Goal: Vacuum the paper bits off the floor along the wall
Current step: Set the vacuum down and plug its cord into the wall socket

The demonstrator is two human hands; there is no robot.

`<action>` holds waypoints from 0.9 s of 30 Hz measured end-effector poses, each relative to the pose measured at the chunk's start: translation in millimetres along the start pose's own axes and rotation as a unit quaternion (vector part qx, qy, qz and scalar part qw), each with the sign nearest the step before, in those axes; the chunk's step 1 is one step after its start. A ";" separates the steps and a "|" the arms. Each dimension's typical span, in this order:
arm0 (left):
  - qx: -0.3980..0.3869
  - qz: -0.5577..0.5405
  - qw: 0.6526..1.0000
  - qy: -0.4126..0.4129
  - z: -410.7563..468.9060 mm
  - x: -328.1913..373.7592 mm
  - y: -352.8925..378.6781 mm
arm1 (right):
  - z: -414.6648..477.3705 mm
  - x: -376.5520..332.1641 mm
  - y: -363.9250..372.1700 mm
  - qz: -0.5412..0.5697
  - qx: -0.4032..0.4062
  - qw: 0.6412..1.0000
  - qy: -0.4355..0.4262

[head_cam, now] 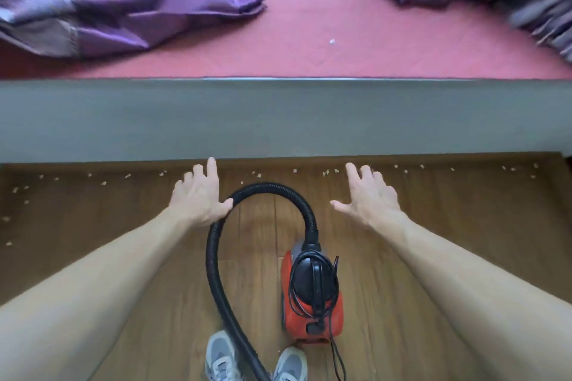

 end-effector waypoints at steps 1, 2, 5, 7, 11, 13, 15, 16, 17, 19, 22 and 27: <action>0.011 0.015 1.000 0.009 -1.3 3.3 -27.4 | 0.6 -1.4 -29.5 -0.009 0.018 1.000 -0.007; 0.025 0.029 0.999 0.017 -3.0 7.0 -56.2 | 0.2 -2.5 -59.7 -0.018 0.036 0.999 -0.013; 0.072 0.063 0.995 0.033 -10.9 20.7 -145.8 | -6.1 -2.2 -150.6 -0.040 0.075 0.996 -0.028; 0.103 0.075 0.991 0.044 -18.7 31.8 -204.3 | -15.0 -0.3 -208.9 -0.050 0.096 0.993 -0.036; 0.164 0.087 0.981 0.062 -43.4 55.9 -314.6 | -42.8 9.5 -312.1 -0.060 0.132 0.989 -0.037; 0.189 0.086 0.975 0.076 -59.0 70.5 -364.5 | -58.0 18.5 -356.4 -0.040 0.140 0.989 -0.027; 0.224 0.080 0.966 0.103 -77.2 86.6 -411.6 | -73.8 28.4 -397.6 -0.019 0.145 0.989 -0.015; 0.239 0.074 0.961 0.119 -87.3 95.0 -432.1 | -82.4 32.7 -416.2 -0.013 0.148 0.989 -0.011; 0.251 0.070 0.956 0.136 -97.6 103.9 -451.1 | -90.9 36.8 -433.9 -0.011 0.152 0.988 -0.008; 0.265 0.076 0.947 0.165 -118.1 121.7 -483.3 | -107.9 44.2 -466.0 -0.016 0.158 0.987 -0.005; 0.287 0.092 0.932 0.202 -144.8 148.3 -523.7 | -129.5 56.0 -508.5 -0.019 0.164 0.986 0.000; 0.315 0.109 0.912 0.239 -177.5 184.6 -575.3 | -166.4 72.4 -569.0 -0.008 0.192 0.981 0.017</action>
Point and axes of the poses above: each hand's wrist, its own z-axis towards the middle knuckle, its own y-axis out of the palm, x = y × z, the point moved 5 cm from there along z, towards the middle knuckle, and after that the axes turned 3 degrees about z, right-handed, at the moved point
